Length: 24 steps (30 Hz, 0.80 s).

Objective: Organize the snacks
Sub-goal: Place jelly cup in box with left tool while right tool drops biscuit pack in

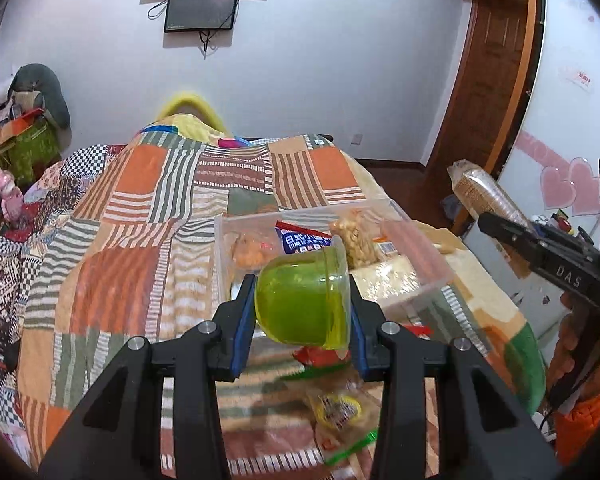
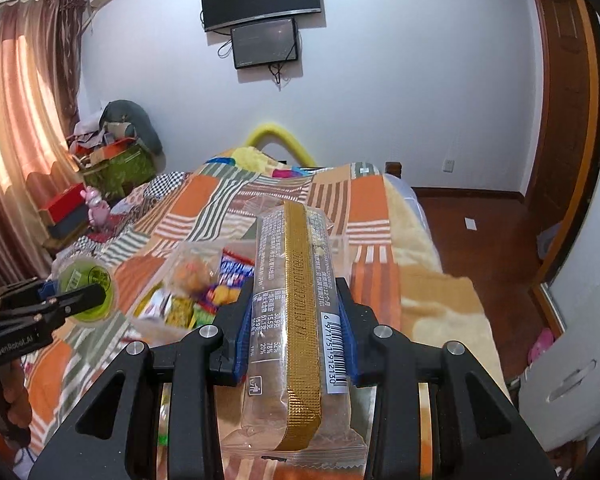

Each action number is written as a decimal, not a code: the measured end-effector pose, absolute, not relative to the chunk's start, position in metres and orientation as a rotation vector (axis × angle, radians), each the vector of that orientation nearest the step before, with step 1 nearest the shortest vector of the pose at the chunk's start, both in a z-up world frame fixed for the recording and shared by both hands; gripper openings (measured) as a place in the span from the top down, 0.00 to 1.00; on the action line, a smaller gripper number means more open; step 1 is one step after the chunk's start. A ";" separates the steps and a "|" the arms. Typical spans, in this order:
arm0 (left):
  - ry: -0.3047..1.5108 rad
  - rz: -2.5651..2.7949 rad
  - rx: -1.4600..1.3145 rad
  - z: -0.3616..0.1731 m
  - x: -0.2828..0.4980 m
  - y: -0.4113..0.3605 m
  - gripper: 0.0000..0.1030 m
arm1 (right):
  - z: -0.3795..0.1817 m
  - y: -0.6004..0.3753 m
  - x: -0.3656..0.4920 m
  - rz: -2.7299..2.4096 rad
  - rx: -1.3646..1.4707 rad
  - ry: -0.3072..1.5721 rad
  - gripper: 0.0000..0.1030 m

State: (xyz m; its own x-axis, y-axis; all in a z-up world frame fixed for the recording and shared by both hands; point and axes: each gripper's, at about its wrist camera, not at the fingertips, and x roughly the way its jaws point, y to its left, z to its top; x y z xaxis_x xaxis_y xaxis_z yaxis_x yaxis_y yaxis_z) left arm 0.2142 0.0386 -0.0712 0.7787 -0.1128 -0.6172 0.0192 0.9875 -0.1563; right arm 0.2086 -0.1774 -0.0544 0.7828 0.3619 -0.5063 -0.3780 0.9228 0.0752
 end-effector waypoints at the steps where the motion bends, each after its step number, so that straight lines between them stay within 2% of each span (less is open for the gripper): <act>1: 0.680 -0.070 -0.146 -0.073 0.220 0.040 0.61 | -0.054 -0.176 0.213 0.397 -0.035 0.541 0.68; 19: 0.794 -0.071 -0.163 -0.125 0.280 0.045 0.61 | -0.094 -0.161 0.269 0.395 -0.036 0.668 0.68; 24: 0.760 -0.027 -0.183 -0.117 0.277 0.052 0.56 | -0.090 -0.164 0.268 0.400 -0.030 0.667 0.65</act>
State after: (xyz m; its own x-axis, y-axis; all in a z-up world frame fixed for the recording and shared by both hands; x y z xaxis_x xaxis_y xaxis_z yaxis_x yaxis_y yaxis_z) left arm 0.2773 0.0517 -0.1170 0.7250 -0.0905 -0.6827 -0.0417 0.9837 -0.1747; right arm 0.2683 -0.1639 -0.0902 0.7123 0.3512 -0.6077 -0.3702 0.9236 0.0997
